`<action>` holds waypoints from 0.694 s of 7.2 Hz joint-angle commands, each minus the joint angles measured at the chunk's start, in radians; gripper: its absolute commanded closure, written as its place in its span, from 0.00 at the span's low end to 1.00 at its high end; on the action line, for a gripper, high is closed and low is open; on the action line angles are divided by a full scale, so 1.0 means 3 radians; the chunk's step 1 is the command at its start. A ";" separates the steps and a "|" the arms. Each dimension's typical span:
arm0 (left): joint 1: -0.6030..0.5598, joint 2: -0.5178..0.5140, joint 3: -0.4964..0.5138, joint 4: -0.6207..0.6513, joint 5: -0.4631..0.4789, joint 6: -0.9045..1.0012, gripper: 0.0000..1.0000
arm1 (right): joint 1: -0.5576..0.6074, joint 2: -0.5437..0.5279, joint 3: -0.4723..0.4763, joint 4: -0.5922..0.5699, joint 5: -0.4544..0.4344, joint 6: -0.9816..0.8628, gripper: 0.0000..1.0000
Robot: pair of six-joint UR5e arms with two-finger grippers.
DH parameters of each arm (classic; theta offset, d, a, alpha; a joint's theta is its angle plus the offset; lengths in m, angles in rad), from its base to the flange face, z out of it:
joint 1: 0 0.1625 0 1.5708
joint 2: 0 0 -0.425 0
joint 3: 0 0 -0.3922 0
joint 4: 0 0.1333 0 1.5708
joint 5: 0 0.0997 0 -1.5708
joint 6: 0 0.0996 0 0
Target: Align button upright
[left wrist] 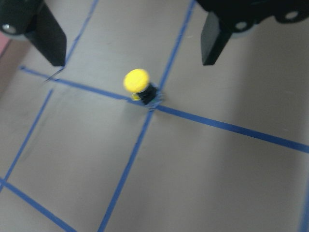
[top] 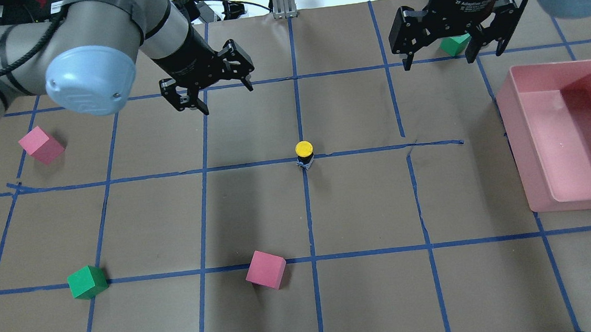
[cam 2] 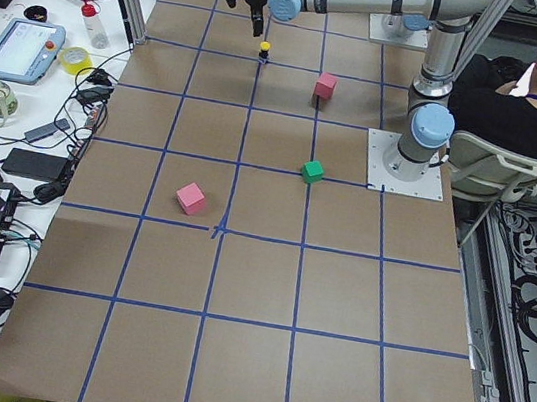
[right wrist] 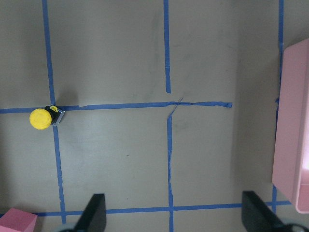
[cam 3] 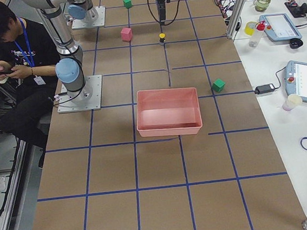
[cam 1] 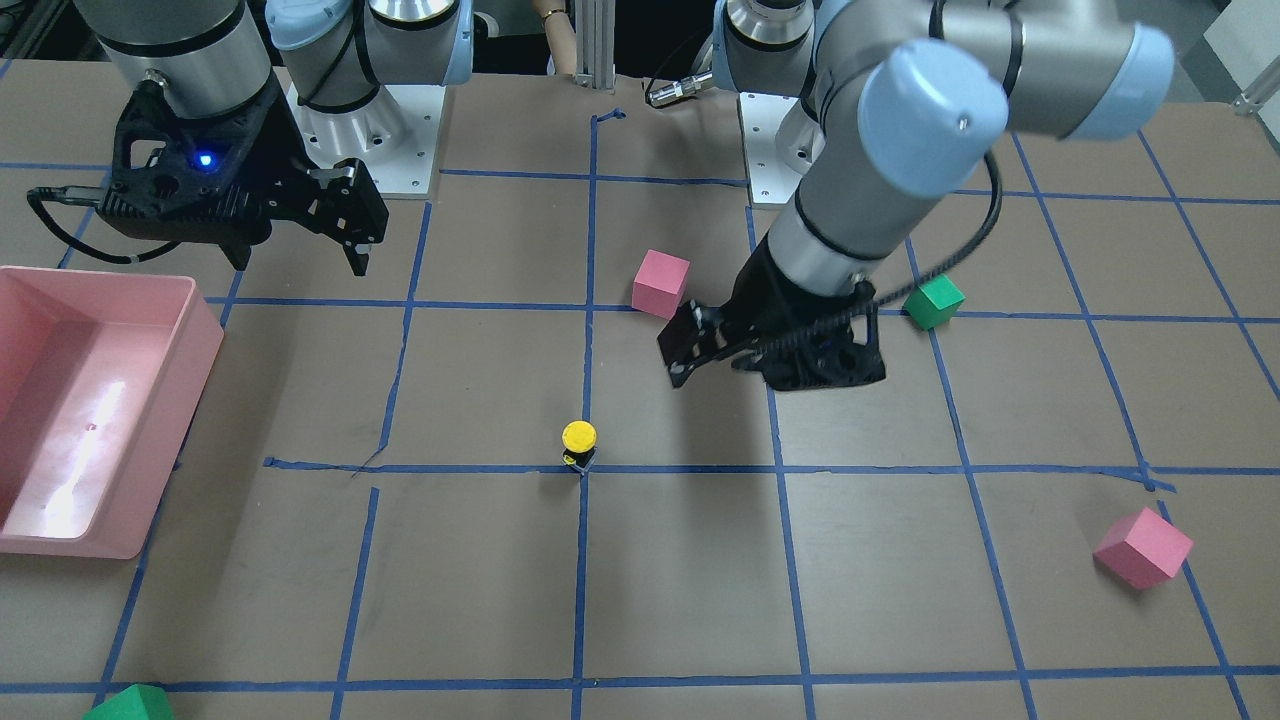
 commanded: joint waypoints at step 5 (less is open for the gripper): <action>0.0044 0.0209 0.0440 -0.0883 0.0543 0.0681 0.00 | 0.0000 0.0000 0.0003 0.0005 0.0000 -0.0003 0.00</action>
